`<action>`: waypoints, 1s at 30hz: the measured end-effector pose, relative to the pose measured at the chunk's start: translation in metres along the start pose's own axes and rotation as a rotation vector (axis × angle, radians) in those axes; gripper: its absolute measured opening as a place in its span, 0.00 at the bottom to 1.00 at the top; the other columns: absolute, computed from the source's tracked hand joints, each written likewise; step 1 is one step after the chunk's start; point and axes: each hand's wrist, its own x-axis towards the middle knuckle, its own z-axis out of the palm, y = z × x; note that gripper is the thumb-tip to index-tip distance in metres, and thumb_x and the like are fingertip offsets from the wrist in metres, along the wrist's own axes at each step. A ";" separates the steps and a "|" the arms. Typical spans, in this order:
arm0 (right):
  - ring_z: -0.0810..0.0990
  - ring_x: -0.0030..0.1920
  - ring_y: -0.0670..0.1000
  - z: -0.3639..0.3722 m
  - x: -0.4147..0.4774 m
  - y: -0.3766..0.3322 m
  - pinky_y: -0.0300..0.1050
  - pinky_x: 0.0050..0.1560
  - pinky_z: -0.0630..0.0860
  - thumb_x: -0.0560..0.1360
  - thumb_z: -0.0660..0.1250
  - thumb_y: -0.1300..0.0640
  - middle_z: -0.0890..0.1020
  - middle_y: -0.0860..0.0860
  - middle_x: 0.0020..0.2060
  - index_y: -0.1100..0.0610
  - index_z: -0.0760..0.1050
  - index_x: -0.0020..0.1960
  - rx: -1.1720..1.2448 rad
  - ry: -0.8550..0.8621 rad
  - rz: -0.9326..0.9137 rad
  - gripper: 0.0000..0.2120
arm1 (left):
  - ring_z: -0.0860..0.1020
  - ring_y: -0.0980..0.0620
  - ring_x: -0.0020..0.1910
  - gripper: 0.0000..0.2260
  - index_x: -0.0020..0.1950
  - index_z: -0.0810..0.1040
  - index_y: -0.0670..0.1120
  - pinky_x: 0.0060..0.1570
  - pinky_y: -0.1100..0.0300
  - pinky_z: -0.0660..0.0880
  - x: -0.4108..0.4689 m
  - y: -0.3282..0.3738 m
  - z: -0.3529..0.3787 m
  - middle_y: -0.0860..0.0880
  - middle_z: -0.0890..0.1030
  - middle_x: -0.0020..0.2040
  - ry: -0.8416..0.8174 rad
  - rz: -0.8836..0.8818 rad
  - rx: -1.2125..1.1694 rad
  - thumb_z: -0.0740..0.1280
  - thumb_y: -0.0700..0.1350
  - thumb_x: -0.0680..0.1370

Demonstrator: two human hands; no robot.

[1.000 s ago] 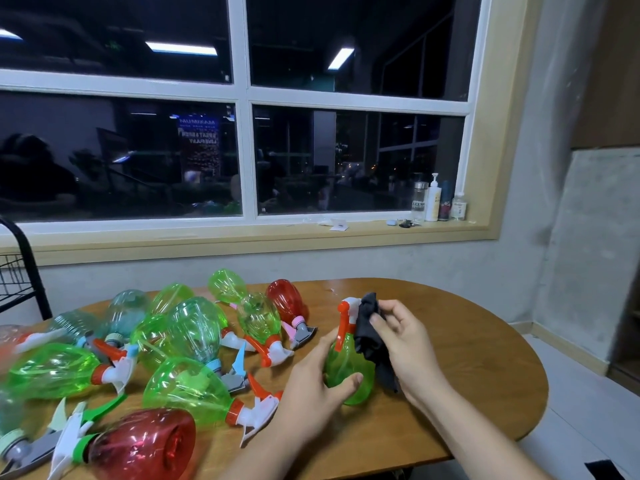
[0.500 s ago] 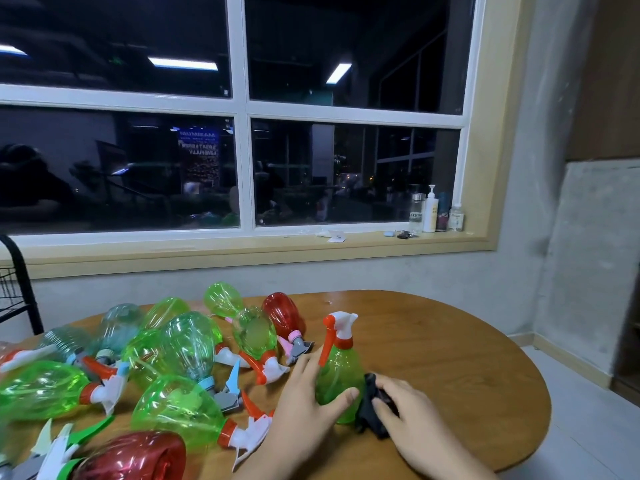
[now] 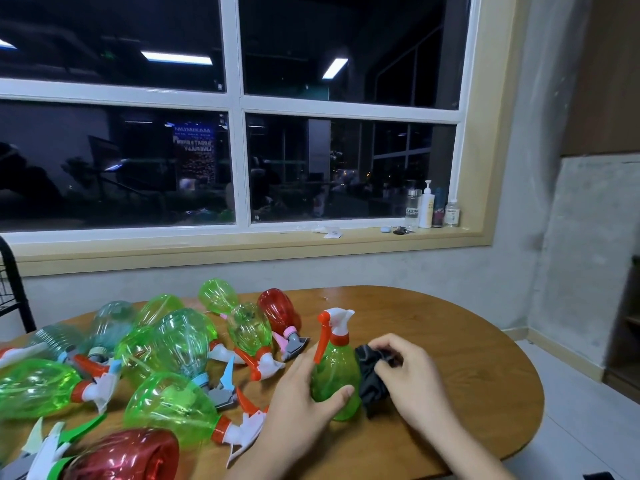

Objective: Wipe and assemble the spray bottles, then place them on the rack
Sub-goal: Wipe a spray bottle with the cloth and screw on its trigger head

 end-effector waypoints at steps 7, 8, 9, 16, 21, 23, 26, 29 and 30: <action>0.84 0.59 0.49 0.008 -0.010 -0.021 0.41 0.57 0.79 0.77 0.72 0.70 0.85 0.42 0.55 0.47 0.86 0.55 0.187 0.081 -0.232 0.19 | 0.81 0.67 0.60 0.32 0.70 0.65 0.67 0.60 0.63 0.80 0.001 0.000 0.000 0.65 0.83 0.60 -0.005 -0.074 -0.032 0.79 0.61 0.72; 0.83 0.61 0.49 0.008 -0.014 -0.019 0.40 0.59 0.78 0.77 0.73 0.68 0.85 0.42 0.56 0.48 0.86 0.57 0.179 0.077 -0.240 0.17 | 0.81 0.67 0.59 0.30 0.68 0.66 0.66 0.59 0.62 0.80 0.000 0.000 0.000 0.65 0.83 0.59 -0.005 -0.075 -0.028 0.79 0.59 0.73; 0.83 0.61 0.48 0.008 -0.018 -0.015 0.39 0.59 0.77 0.77 0.73 0.67 0.84 0.42 0.56 0.48 0.85 0.58 0.160 0.079 -0.246 0.17 | 0.81 0.67 0.58 0.28 0.67 0.67 0.64 0.59 0.61 0.80 0.001 0.000 0.000 0.64 0.84 0.58 -0.006 -0.074 -0.019 0.79 0.58 0.73; 0.80 0.53 0.41 0.009 -0.029 0.033 0.39 0.53 0.75 0.72 0.74 0.64 0.80 0.39 0.52 0.45 0.82 0.57 -0.176 -0.092 -0.141 0.18 | 0.81 0.66 0.58 0.27 0.69 0.69 0.59 0.60 0.57 0.80 0.000 0.000 -0.002 0.62 0.84 0.59 -0.002 -0.076 0.003 0.77 0.60 0.75; 0.74 0.54 0.46 0.011 -0.030 0.032 0.38 0.53 0.67 0.76 0.74 0.56 0.76 0.42 0.54 0.45 0.80 0.59 -0.309 -0.196 -0.084 0.14 | 0.81 0.65 0.59 0.28 0.70 0.70 0.58 0.61 0.57 0.79 -0.001 0.000 -0.003 0.61 0.83 0.60 0.004 -0.084 0.007 0.77 0.61 0.75; 0.77 0.48 0.45 0.013 -0.028 0.028 0.39 0.47 0.69 0.73 0.74 0.60 0.79 0.43 0.48 0.42 0.79 0.50 -0.271 -0.160 -0.068 0.14 | 0.79 0.69 0.59 0.27 0.69 0.70 0.58 0.60 0.62 0.78 -0.003 0.000 -0.003 0.62 0.83 0.59 -0.006 -0.082 0.010 0.78 0.60 0.75; 0.80 0.45 0.42 0.016 -0.024 0.018 0.35 0.44 0.71 0.70 0.75 0.63 0.83 0.44 0.44 0.41 0.78 0.44 -0.181 -0.035 -0.015 0.16 | 0.78 0.70 0.60 0.27 0.69 0.71 0.57 0.59 0.66 0.76 -0.003 0.001 -0.003 0.63 0.83 0.60 0.002 -0.078 0.002 0.78 0.60 0.75; 0.81 0.48 0.40 0.017 -0.021 -0.003 0.28 0.48 0.71 0.70 0.75 0.66 0.83 0.44 0.46 0.44 0.81 0.46 -0.103 0.094 -0.096 0.16 | 0.79 0.67 0.60 0.28 0.69 0.71 0.57 0.60 0.65 0.77 -0.002 0.001 -0.004 0.61 0.83 0.61 0.010 -0.070 -0.001 0.78 0.60 0.75; 0.81 0.49 0.40 0.016 -0.021 -0.011 0.29 0.50 0.72 0.70 0.74 0.67 0.83 0.43 0.47 0.46 0.83 0.48 -0.077 0.132 -0.147 0.16 | 0.79 0.66 0.60 0.28 0.69 0.71 0.56 0.60 0.64 0.77 -0.002 0.001 -0.004 0.61 0.83 0.61 0.013 -0.067 0.001 0.79 0.60 0.75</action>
